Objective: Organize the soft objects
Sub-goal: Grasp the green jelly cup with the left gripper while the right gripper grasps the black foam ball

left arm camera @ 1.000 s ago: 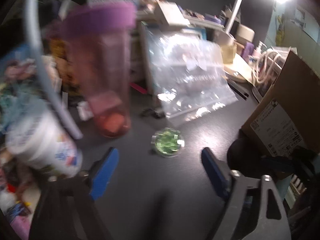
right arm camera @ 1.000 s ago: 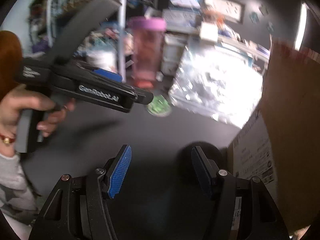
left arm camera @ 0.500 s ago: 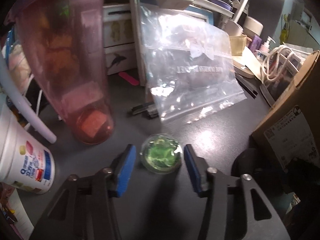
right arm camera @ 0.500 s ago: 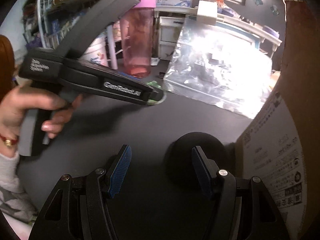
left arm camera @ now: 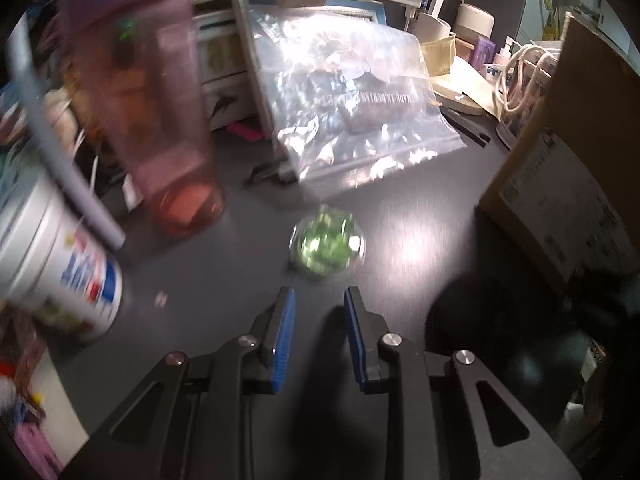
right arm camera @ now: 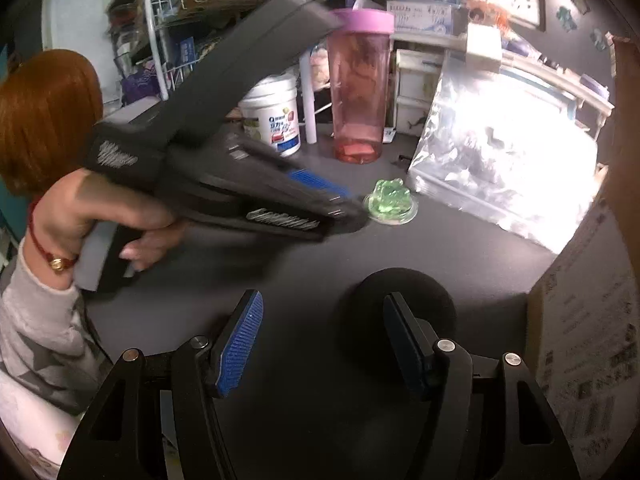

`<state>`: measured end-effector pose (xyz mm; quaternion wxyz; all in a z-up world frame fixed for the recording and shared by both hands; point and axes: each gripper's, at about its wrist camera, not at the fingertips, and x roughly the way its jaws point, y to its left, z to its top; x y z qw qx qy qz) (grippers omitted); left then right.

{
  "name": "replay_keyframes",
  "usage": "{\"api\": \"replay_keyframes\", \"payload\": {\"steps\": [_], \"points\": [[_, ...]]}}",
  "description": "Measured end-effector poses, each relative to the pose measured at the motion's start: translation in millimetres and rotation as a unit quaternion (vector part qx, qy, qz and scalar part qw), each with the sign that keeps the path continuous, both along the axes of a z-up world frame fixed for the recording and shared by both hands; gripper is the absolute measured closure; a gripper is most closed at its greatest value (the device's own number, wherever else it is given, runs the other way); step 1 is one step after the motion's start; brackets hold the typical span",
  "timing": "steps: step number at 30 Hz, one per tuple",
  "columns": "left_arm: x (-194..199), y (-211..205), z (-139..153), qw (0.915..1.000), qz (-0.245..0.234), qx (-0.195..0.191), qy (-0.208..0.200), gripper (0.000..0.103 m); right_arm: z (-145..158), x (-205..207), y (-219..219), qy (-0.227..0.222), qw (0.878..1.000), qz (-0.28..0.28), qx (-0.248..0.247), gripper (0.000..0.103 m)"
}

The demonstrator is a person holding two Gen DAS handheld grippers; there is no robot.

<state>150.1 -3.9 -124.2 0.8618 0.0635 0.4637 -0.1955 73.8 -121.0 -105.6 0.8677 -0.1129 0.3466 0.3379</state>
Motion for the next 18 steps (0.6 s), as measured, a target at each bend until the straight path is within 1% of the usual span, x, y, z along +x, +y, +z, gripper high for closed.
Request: {"api": "replay_keyframes", "payload": {"steps": [1, 2, 3, 4, 5, 9, 11, 12, 14, 16, 17, 18], "points": [[-4.3, 3.9, 2.2, 1.0, 0.004, -0.007, -0.002, 0.08, 1.4, -2.5, -0.1, -0.011, 1.0, -0.008, -0.003, 0.043], [-5.5, 5.4, 3.8, 0.9999, 0.006, -0.01, -0.005, 0.077, 2.6, -2.7, -0.7, -0.021, 1.0, -0.017, -0.006, 0.04], [-5.5, 5.9, 5.4, 0.9999, 0.007, -0.013, -0.008, 0.068, 3.2, -2.6, -1.6, -0.03, 0.999, -0.028, -0.012, 0.031], [-3.8, 5.4, 8.2, 0.9998, 0.01, -0.013, -0.012, 0.064, 2.8, -0.5, -2.8, -0.034, 0.998, -0.043, -0.021, 0.025], [-2.3, 4.6, 9.7, 0.9997, 0.012, -0.011, -0.016, 0.058, 1.5, 2.7, -4.1, -0.032, 0.997, -0.057, -0.028, 0.024], [12.9, -6.9, 11.0, 0.9999, 0.007, 0.003, -0.013, 0.057, -4.4, 12.5, -5.0, -0.013, 0.996, -0.074, -0.043, 0.024], [22.6, -16.1, 7.6, 1.0, -0.004, 0.003, -0.002, 0.057, -8.6, 17.0, -2.0, -0.008, 0.996, -0.077, -0.055, 0.024], [26.1, -19.2, 6.1, 1.0, -0.006, 0.006, 0.001, 0.057, -11.9, 20.5, -2.1, 0.003, 0.995, -0.077, -0.058, 0.024], [31.9, -25.7, 2.5, 0.9999, -0.007, 0.015, 0.004, 0.057, -14.1, 22.9, -5.8, 0.012, 0.995, -0.079, -0.051, 0.024], [35.3, -29.9, 0.6, 0.9998, -0.009, 0.015, 0.002, 0.057, -16.8, 24.9, -10.3, 0.018, 0.996, -0.081, -0.041, 0.027], [36.4, -31.1, -0.4, 0.9999, -0.009, 0.014, 0.003, 0.058, -18.2, 25.0, -12.0, 0.018, 0.996, -0.081, -0.037, 0.03], [37.0, -32.2, -1.4, 0.9998, -0.01, 0.016, 0.003, 0.059, -17.2, 24.1, -13.8, 0.01, 0.996, -0.082, -0.033, 0.038]]}}
